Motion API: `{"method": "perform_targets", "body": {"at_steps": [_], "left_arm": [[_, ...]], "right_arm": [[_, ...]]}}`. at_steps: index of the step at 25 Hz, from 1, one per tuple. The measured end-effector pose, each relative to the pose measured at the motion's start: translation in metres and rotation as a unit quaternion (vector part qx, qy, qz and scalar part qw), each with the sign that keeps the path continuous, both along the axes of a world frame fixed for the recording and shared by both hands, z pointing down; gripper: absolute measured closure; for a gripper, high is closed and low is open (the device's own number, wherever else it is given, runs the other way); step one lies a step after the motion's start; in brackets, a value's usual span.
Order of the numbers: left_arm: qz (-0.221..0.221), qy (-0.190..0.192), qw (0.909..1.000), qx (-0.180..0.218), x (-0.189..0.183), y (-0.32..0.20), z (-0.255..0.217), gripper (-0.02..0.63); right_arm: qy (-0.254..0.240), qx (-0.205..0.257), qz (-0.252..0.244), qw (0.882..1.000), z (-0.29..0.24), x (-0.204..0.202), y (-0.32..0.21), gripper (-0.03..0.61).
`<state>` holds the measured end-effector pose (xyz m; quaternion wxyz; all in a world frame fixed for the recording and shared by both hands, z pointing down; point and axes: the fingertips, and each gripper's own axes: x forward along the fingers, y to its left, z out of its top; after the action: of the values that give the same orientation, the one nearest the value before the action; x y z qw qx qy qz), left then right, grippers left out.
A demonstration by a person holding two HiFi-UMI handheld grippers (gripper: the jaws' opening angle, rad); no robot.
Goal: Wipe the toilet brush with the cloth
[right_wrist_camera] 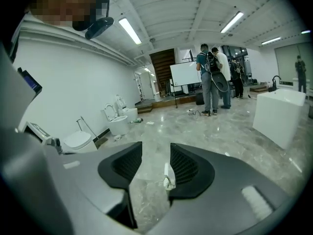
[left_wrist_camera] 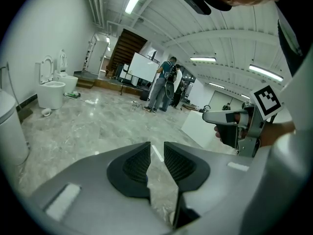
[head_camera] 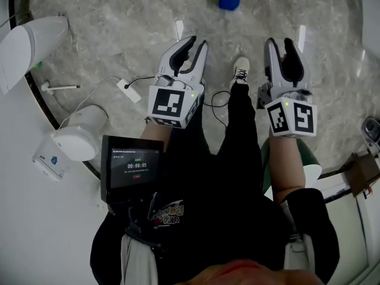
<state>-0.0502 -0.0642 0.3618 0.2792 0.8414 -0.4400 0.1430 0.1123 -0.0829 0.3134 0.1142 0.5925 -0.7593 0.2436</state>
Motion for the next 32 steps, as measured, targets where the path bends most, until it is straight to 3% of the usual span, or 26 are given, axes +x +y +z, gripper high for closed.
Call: {"method": "perform_targets", "body": {"at_steps": [6,11,16,21,27,32], "left_arm": [[-0.004,-0.016,0.9992,0.036,0.003,-0.006,0.007,0.526],[-0.070,-0.005,0.9962,0.050,-0.039,-0.013,0.002,0.526],[-0.133,-0.025,0.9900,0.040,-0.034,-0.006,0.063,0.526],[-0.175,-0.069,0.9806,0.054,-0.041,-0.003,0.108,0.529],[-0.173,-0.085,0.9793,0.060,-0.051,-0.016,0.163,0.531],[-0.156,-0.071,0.9811,0.090,-0.039,-0.043,0.194,0.531]], "right_arm": [[0.006,0.023,-0.004,1.000,0.027,0.007,0.004,0.388],[0.009,0.031,-0.045,0.998,0.026,-0.034,-0.004,0.387],[0.007,0.020,-0.065,0.998,0.086,-0.012,-0.009,0.387],[0.017,0.013,-0.069,0.997,0.145,0.015,-0.014,0.387],[0.019,0.033,-0.063,0.997,0.203,0.028,-0.032,0.387],[0.024,0.068,-0.075,0.995,0.237,0.019,-0.045,0.387]]}}
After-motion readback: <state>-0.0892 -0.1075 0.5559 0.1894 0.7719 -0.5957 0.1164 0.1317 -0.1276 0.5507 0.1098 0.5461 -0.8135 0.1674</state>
